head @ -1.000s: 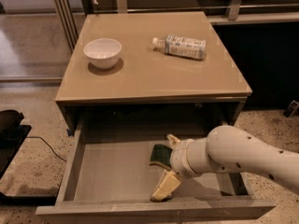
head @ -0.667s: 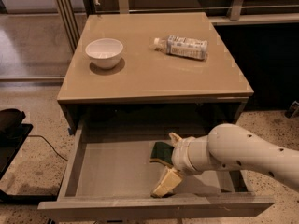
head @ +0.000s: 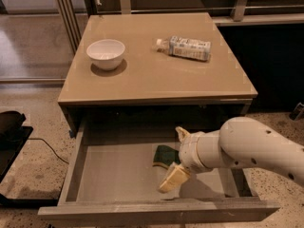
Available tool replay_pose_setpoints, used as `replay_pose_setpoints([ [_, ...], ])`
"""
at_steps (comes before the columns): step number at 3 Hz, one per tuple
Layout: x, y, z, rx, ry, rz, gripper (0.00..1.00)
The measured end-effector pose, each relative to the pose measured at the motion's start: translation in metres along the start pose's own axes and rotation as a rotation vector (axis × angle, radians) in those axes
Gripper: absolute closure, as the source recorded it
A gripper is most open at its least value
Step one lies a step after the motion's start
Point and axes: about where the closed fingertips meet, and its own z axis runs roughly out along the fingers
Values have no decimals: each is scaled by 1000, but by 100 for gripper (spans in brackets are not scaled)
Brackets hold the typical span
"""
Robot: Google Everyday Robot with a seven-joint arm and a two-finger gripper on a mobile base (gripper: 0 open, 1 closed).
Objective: Pick sponge from top drawer and place on counter
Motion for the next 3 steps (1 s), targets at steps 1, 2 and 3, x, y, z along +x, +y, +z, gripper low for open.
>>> replay_pose_setpoints([
  [1,6,-9,9,38,8,4,0],
  [2,25,-22,15,100,13,14,0],
  [3,44,-20,28,110,14,25,0],
])
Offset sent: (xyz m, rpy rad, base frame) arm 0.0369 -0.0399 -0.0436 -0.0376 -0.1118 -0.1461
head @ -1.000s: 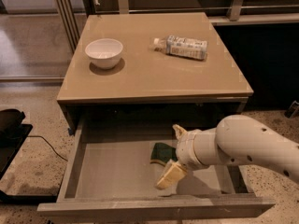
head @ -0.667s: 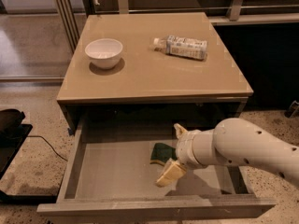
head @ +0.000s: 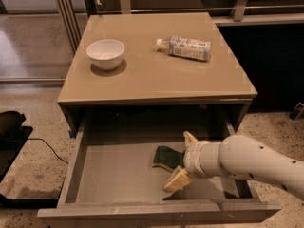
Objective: Pick sponge from top drawer and place on counter
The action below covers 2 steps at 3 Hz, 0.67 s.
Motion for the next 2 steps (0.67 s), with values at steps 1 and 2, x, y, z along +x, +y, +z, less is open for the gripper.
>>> replay_pose_setpoints([
  [1,14,12,15,-27,1,-4,0],
  [2,15,24,32,-74,-18,-11,0],
])
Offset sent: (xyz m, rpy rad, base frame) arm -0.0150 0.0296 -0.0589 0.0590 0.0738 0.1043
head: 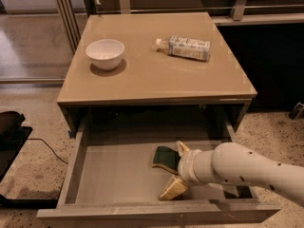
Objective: Pick sponge from top drawer and place on counter
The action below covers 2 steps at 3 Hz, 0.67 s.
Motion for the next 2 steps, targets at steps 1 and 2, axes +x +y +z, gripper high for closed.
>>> replay_pose_setpoints([
  [1,1,1,1,-3,0,1,0],
  [2,1,1,1,-3,0,1,19],
])
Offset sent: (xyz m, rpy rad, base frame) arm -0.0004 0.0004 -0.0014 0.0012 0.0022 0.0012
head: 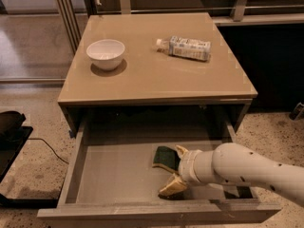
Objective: Pick sponge from top drawer and place on counter
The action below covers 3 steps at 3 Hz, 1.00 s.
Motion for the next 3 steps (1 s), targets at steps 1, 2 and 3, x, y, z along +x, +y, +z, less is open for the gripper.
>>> replay_pose_setpoints([
  [1,0,0,0,0,0,0,42],
  [2,0,0,0,0,0,0,65],
  [3,0,0,0,0,0,0,88],
])
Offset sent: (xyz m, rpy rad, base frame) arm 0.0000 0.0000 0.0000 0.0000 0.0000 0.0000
